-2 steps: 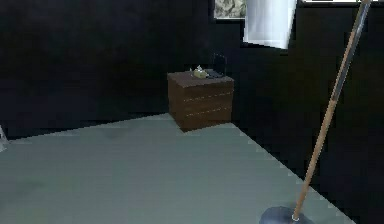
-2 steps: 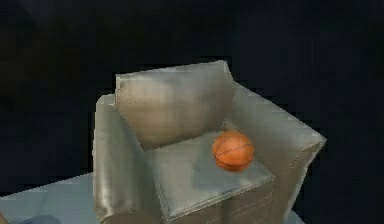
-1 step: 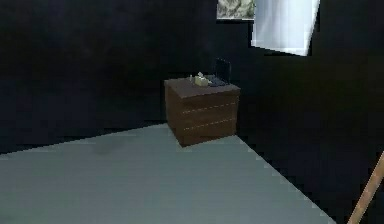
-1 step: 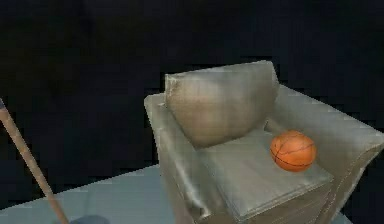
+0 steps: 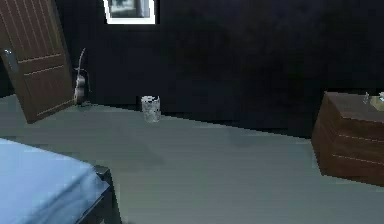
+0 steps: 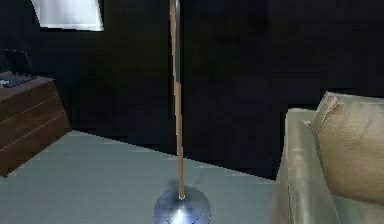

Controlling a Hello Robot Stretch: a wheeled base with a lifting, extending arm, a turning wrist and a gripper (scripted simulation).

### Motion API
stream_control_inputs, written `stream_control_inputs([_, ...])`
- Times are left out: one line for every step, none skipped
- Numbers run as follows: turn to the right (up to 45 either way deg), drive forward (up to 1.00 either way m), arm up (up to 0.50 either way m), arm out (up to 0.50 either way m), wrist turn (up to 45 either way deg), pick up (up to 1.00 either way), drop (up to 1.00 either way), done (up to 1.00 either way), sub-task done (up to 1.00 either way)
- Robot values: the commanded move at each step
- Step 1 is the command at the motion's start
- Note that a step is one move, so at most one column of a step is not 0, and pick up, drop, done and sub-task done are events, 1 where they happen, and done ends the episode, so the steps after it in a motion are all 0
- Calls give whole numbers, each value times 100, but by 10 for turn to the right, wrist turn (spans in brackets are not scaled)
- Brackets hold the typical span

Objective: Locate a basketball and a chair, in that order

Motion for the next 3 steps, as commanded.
stream_control_inputs([0, 100, 0, 0, 0, 0, 0, 0, 0])
stream_control_inputs([-30, 0, 0, 0, 0, 0, 0, 0, 0])
stream_control_inputs([0, 30, 0, 0, 0, 0, 0, 0, 0])
